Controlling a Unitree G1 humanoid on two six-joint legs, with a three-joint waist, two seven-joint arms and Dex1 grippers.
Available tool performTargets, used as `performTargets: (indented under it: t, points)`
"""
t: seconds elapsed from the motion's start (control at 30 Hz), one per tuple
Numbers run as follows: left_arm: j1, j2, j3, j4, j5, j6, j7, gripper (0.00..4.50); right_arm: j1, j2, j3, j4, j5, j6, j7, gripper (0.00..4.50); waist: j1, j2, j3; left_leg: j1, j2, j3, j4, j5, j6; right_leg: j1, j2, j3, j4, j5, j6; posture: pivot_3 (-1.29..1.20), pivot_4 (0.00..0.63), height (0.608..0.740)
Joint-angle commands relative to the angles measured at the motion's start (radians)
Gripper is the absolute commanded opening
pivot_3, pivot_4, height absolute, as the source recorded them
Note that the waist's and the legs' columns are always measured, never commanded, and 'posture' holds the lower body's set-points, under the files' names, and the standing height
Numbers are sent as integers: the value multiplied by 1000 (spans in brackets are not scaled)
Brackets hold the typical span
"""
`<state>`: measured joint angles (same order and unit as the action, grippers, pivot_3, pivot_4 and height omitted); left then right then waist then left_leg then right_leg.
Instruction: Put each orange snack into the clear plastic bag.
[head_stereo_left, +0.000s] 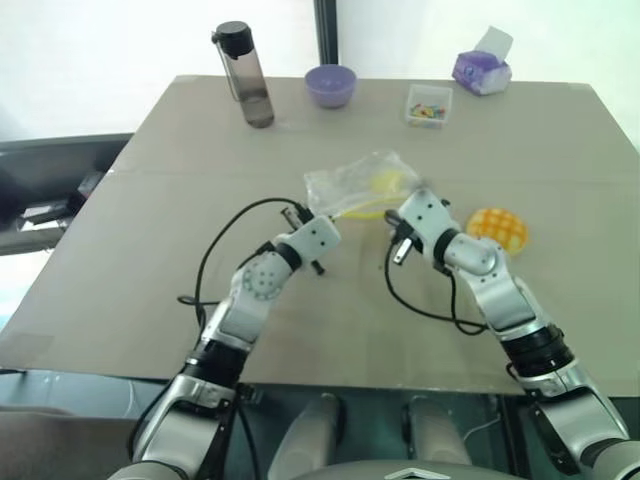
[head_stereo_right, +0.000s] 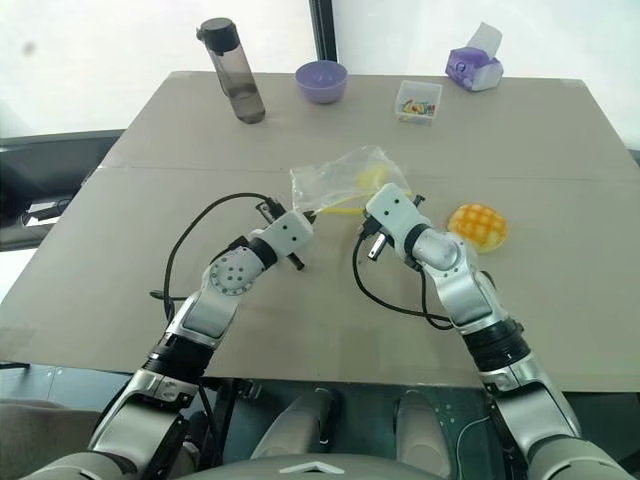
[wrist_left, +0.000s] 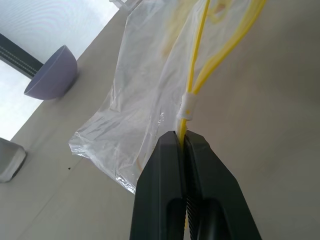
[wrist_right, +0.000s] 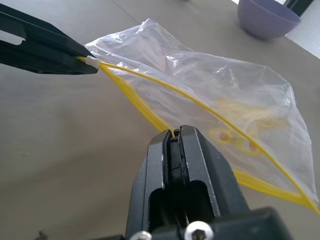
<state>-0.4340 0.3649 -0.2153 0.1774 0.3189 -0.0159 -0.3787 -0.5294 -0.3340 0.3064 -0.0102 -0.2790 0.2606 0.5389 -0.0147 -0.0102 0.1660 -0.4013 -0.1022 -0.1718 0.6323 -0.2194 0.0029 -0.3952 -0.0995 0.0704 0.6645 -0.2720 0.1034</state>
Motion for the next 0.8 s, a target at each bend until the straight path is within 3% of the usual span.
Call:
performTargets:
  t: [0.03,0.33,0.53,0.57,0.6,0.8]
  points:
    - [13,0,-14,-51,-4,1,-18,0,-37,12,-14,36,1,-34,-29,58,-1,0,0,0,0,0,0,0,0,0,0,0,0,0,0,0,150,739]
    - [41,18,-39,-135,3,7,-64,0,-132,48,-6,227,-14,-81,-90,58,-8,0,0,0,0,0,0,0,0,0,0,0,0,0,0,0,150,739]
    - [86,27,-46,-260,-6,71,-123,0,-210,2,101,379,-176,-229,-173,58,-26,0,0,0,0,0,0,0,0,0,0,0,0,0,0,0,150,739]
    - [92,28,-45,-279,-7,86,-130,0,-215,-6,111,393,-196,-252,-189,617,-26,0,0,0,0,0,0,0,0,-1,0,0,0,0,0,0,150,739]
    - [101,31,-42,-306,-6,109,-138,0,-220,-20,123,399,-223,-279,-206,738,-27,0,0,0,0,0,0,0,0,-1,0,0,0,0,0,0,150,739]
    - [127,24,-26,-400,12,235,-128,0,-199,-91,168,313,-329,-408,-224,3621,-27,0,0,0,0,1,0,0,0,-1,1,1,0,0,0,0,150,739]
